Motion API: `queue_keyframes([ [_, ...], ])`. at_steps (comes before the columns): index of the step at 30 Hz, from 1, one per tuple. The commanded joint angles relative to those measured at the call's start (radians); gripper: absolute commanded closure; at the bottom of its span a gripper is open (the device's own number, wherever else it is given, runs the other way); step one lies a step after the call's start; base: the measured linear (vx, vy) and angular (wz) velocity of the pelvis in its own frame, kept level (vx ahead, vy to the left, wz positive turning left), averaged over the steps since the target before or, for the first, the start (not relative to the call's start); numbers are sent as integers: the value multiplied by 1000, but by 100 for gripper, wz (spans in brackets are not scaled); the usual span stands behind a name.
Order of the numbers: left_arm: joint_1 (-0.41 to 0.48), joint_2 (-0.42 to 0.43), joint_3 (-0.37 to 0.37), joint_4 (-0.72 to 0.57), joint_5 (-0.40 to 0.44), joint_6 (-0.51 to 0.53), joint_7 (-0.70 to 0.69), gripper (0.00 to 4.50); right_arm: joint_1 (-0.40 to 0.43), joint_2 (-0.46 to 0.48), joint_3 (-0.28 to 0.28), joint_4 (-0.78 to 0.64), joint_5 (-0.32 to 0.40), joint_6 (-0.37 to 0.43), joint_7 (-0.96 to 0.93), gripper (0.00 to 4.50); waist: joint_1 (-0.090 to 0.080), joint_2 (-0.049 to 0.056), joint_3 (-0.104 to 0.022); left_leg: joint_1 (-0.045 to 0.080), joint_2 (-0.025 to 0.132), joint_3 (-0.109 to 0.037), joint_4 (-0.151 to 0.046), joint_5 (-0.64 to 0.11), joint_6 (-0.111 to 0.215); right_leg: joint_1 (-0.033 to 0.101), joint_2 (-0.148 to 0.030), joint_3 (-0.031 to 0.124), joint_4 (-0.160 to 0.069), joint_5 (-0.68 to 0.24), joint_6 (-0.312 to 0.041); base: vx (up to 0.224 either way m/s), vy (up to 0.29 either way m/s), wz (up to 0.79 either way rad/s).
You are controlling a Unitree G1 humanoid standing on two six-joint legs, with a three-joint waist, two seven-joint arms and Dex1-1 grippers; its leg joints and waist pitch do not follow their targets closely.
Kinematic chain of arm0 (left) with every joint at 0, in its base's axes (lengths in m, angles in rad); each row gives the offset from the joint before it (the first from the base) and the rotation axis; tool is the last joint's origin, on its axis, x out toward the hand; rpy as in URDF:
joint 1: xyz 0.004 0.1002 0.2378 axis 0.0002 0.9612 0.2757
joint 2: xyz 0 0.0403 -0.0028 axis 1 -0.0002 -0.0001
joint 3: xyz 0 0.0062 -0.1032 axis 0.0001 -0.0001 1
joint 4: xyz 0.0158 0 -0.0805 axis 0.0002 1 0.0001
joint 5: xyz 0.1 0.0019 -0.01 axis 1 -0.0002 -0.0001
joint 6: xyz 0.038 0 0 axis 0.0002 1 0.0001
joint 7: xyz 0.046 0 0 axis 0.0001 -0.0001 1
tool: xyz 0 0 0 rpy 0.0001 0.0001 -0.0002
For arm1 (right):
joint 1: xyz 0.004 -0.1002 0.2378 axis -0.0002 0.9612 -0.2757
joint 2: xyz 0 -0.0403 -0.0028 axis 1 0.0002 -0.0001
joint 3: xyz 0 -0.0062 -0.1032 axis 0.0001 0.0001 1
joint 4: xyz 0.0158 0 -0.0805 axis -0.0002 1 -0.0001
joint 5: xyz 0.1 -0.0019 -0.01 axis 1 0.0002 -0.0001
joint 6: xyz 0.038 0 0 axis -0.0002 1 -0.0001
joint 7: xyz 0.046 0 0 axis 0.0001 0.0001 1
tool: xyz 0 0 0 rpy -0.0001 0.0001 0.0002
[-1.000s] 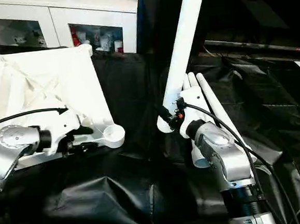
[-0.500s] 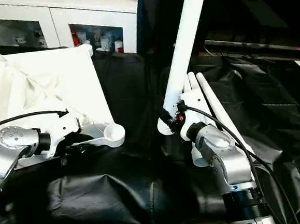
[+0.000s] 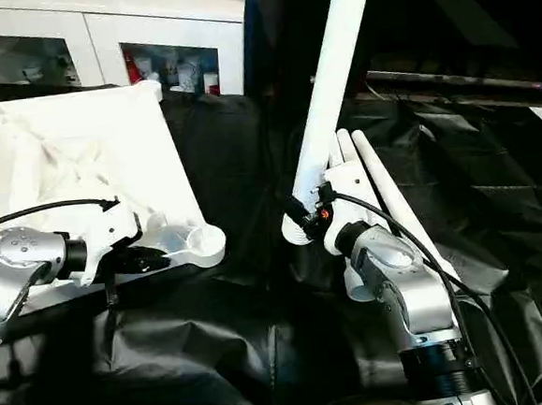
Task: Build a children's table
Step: Pick table leg, then insert table leg to table base
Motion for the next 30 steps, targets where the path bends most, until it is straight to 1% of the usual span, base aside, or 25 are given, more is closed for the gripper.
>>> queue_keyframes([
  [1,18,-15,6,-28,15,34,30,450,-18,6,-1,-23,10,7,5,259,-1,42,-71,33,40,-17,-88,-381,-89,32,-89,51,-78,-276,-170,0,0,0],
  [2,27,-19,7,-39,16,44,39,450,-18,10,1,-23,10,6,3,259,-1,38,-69,34,37,-18,-88,-394,-87,32,-86,50,-79,-291,-169,0,0,0],
  [3,34,-26,7,-46,17,51,49,450,-18,12,0,-21,10,5,2,259,-1,37,-70,34,38,-17,-87,-397,-86,32,-88,51,-79,-299,-168,0,0,0],
  [5,52,-52,7,-61,26,59,89,450,-20,21,-1,-15,13,2,0,259,2,24,-69,30,40,-16,-88,-374,-75,33,-92,51,-82,-325,-163,0,0,0],
  [6,56,-64,6,-65,30,62,105,450,-22,23,-2,-10,14,0,0,259,4,27,-69,31,39,-17,-87,-369,-73,32,-93,51,-82,-329,-161,0,0,0],
  [7,57,-69,5,-66,32,64,109,450,-22,24,-1,-8,14,-1,0,259,4,25,-69,29,40,-16,-88,-362,-70,33,-93,51,-83,-333,-156,0,0,0],
  [8,59,-83,2,-76,33,73,121,450,-24,29,3,-4,13,-1,2,259,4,26,-69,30,39,-16,-87,-362,-70,32,-92,51,-83,-336,-154,0,0,0],
  [9,59,-83,2,-76,33,73,121,450,-24,29,3,-4,13,-1,2,259,6,17,-68,28,39,-16,-88,-350,-65,33,-93,50,-82,-346,-148,0,0,0],
  [10,64,-93,0,-94,35,82,128,450,-24,37,8,-5,12,0,3,259,5,13,-68,29,39,-15,-88,-347,-61,31,-93,51,-85,-354,-143,0,0,0],
  [11,66,-95,-1,-106,35,89,129,450,-23,42,11,-6,12,1,3,259,5,15,-67,29,39,-16,-89,-351,-61,30,-93,50,-86,-368,-137,0,0,0],
  [13,70,-94,-2,-123,43,95,132,450,-23,52,14,-9,13,6,0,259,3,13,-66,28,38,-16,-89,-353,-59,29,-93,50,-88,-382,-130,0,0,0],
  [14,71,-94,-2,-126,47,95,134,450,-23,55,15,-10,14,8,-1,259,4,15,-66,28,38,-16,-89,-355,-59,28,-94,51,-90,-392,-125,0,0,0],
  [17,70,-98,5,-133,52,108,144,450,-26,64,16,-11,13,12,-7,259,3,16,-64,30,38,-17,-90,-364,-62,25,-92,51,-90,-393,-121,0,0,0],
  [18,58,-109,12,-147,49,126,155,450,-51,81,8,5,24,20,-15,259,2,22,-60,29,38,-17,-92,-367,-64,23,-92,52,-90,-390,-121,0,0,0],
  [19,54,-112,11,-149,51,122,158,450,-61,86,6,15,28,22,-15,259,-3,20,-60,27,37,-18,-92,-370,-64,24,-90,52,-89,-385,-123,0,0,0],
  [20,49,-115,9,-150,55,115,162,450,-76,90,6,29,32,25,-11,259,-4,17,-61,27,36,-17,-92,-366,-63,26,-90,51,-90,-387,-122,0,0,0],
  [21,46,-119,8,-150,57,108,164,450,-89,90,10,42,30,22,-4,259,-4,16,-61,28,37,-16,-90,-363,-62,25,-91,52,-90,-386,-121,0,0,0],
  [22,43,-120,7,-150,58,107,165,450,-96,90,11,49,29,21,-1,259,-5,14,-59,28,37,-15,-91,-356,-61,24,-91,53,-92,-386,-119,0,0,0],
  [23,35,-129,5,-149,64,102,170,450,-132,92,7,82,45,36,27,259,-6,13,-57,29,36,-14,-91,-353,-58,22,-90,54,-92,-387,-115,0,0,0],
  [25,27,-138,-1,-148,74,97,176,450,-175,90,5,120,68,60,70,259,-6,15,-57,30,37,-15,-89,-358,-54,22,-90,53,-91,-389,-119,0,0,0],
  [26,27,-139,-2,-148,75,96,177,450,-179,90,6,123,69,62,74,259,-7,15,-54,30,38,-15,-90,-355,-53,21,-89,53,-92,-384,-118,0,0,0],
  [27,26,-142,-8,-154,77,99,173,450,-205,80,16,147,71,73,109,259,-8,11,-53,28,37,-14,-91,-349,-52,22,-87,53,-89,-375,-119,0,0,0],
  [28,26,-142,-8,-154,77,99,173,450,-205,80,16,147,71,73,109,259,-8,11,-53,28,37,-14,-91,-349,-52,22,-87,53,-89,-375,-119,0,0,0],
  [29,23,-150,-15,-163,81,109,173,450,-240,69,28,180,71,83,152,259,-9,5,-51,28,39,-13,-92,-337,-49,22,-88,53,-89,-366,-121,0,0,0],
  [30,22,-154,-17,-166,82,116,174,450,-254,66,33,196,71,92,167,259,-9,6,-52,28,38,-13,-92,-333,-49,23,-88,52,-89,-365,-123,0,0,0],
])
